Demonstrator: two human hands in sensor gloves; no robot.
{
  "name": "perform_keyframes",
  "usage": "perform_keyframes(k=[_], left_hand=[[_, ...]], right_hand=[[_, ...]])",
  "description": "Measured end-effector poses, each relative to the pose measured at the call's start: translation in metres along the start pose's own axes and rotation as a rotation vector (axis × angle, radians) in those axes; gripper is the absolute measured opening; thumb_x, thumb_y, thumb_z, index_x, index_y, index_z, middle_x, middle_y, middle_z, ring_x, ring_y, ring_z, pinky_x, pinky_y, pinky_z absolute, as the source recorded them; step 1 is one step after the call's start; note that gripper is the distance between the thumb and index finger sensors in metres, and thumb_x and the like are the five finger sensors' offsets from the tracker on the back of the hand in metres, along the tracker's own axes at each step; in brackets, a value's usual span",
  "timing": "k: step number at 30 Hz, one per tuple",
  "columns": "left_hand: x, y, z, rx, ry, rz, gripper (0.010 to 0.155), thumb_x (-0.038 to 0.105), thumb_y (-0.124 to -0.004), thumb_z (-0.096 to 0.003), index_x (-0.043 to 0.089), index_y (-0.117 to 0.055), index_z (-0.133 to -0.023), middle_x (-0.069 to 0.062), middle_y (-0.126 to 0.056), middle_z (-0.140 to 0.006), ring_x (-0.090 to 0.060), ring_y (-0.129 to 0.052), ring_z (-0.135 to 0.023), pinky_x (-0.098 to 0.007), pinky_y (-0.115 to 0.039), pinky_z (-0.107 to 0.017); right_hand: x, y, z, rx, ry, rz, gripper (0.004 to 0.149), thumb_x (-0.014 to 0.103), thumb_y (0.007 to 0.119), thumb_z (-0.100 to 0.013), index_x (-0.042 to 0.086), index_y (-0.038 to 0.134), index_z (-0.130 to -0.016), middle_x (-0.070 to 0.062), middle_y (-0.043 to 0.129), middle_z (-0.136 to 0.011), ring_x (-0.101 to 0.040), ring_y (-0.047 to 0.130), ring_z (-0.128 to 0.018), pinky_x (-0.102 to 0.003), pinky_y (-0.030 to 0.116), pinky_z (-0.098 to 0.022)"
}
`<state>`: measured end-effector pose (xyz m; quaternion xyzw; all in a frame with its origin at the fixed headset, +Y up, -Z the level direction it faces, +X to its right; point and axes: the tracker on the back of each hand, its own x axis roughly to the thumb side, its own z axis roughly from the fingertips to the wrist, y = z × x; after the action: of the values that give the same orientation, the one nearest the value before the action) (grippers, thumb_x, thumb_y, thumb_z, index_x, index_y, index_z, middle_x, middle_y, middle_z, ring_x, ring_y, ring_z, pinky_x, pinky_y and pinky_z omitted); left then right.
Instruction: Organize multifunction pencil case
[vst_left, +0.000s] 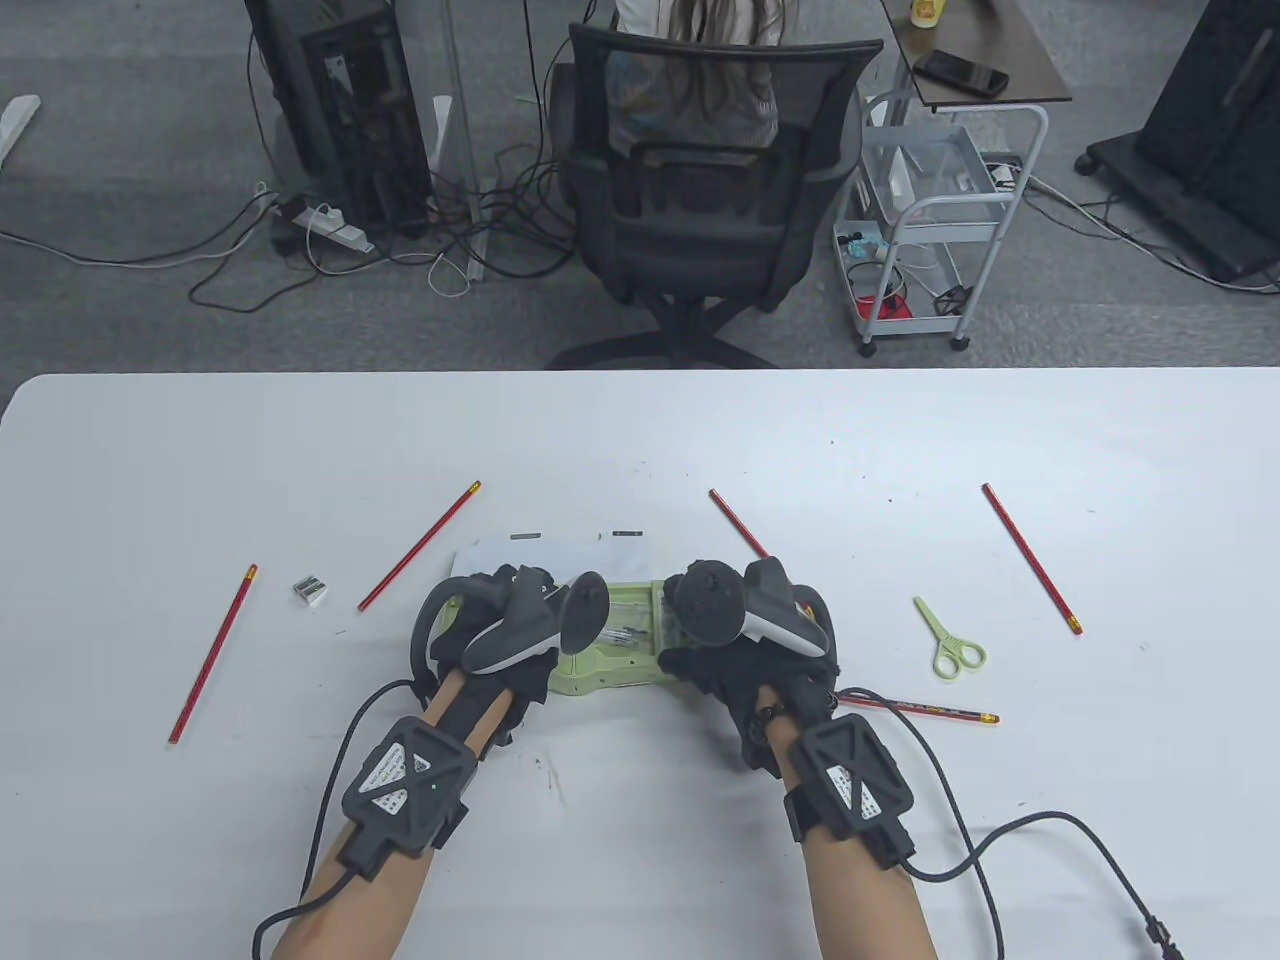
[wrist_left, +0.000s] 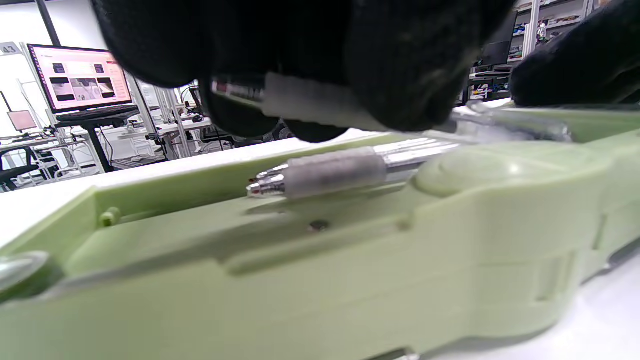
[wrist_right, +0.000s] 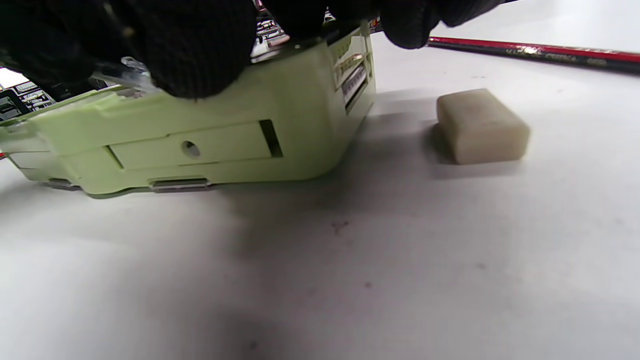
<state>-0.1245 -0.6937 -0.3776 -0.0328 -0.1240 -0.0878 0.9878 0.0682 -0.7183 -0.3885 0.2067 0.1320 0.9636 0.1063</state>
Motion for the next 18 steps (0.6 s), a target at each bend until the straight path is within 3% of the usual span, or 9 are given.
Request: perform_keyframes(k=[10, 18], left_hand=[[-0.020, 0.004, 0.005, -0.002, 0.027, 0.059, 0.051, 0.036, -0.085, -0.0426, 0.029, -0.080, -0.093, -0.003, -0.090, -0.098, -0.035, -0.089, -0.089, -0.063, -0.071, -0.065], [-0.098, 0.030, 0.026, 0.052, 0.183, 0.216, 0.060, 0.039, -0.080, -0.0457, 0.027, -0.067, -0.103, -0.008, -0.080, -0.107, -0.041, -0.079, -0.097, -0.066, -0.065, -0.068]], right_hand=[[0.001, 0.000, 0.000, 0.007, 0.002, 0.006, 0.079, 0.041, 0.075, -0.049, 0.006, 0.042, -0.112, -0.029, 0.032, -0.113, -0.056, 0.049, -0.101, -0.064, 0.050, -0.073], [0.002, 0.000, 0.000, 0.010, 0.006, 0.015, 0.079, 0.040, 0.075, -0.049, 0.005, 0.041, -0.112, -0.030, 0.031, -0.113, -0.056, 0.049, -0.101, -0.064, 0.049, -0.073]])
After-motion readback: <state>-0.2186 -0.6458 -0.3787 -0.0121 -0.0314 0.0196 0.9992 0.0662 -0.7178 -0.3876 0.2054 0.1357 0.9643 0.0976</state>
